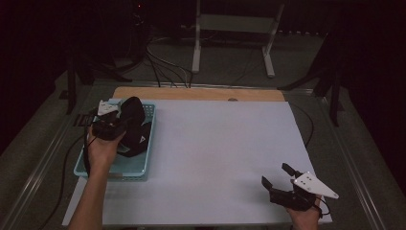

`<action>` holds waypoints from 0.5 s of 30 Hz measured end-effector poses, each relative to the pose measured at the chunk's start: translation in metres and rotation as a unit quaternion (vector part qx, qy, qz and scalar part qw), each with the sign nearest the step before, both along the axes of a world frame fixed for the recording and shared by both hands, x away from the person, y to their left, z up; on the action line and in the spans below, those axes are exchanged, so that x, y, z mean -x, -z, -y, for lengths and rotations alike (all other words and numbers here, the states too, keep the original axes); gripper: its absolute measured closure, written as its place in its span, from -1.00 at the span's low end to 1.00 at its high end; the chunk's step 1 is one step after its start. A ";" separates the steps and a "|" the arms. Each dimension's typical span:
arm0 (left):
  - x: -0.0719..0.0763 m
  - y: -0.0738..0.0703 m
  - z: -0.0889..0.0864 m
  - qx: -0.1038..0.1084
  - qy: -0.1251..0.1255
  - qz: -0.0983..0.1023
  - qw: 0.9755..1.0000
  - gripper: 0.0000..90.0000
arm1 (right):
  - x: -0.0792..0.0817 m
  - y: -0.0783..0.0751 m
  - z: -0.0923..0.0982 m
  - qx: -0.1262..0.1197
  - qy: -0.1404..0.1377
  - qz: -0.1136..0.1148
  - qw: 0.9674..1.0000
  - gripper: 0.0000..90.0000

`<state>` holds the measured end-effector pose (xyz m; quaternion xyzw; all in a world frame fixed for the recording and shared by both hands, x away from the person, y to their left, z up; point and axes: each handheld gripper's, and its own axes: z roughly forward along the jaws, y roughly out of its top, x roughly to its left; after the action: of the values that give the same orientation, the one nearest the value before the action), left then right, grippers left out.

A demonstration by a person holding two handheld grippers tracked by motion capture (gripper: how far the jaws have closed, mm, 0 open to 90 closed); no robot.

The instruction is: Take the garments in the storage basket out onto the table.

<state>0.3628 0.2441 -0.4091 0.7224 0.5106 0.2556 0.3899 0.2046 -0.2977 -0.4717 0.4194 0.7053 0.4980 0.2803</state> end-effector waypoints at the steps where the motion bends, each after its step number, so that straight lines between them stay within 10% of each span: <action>1: 0.000 0.000 0.000 0.000 0.000 0.000 1.000 0.82 | 0.000 0.000 0.000 0.000 0.000 0.000 1.000 -0.74; 15: 0.010 -0.022 0.006 0.010 0.033 0.030 0.999 0.82 | 0.000 0.000 0.000 0.000 -0.002 -0.001 1.000 -0.74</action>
<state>0.3530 0.2379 -0.3870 0.7272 0.4771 0.2588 0.4202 0.2050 -0.2977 -0.4722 0.4185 0.7063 0.4982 0.2787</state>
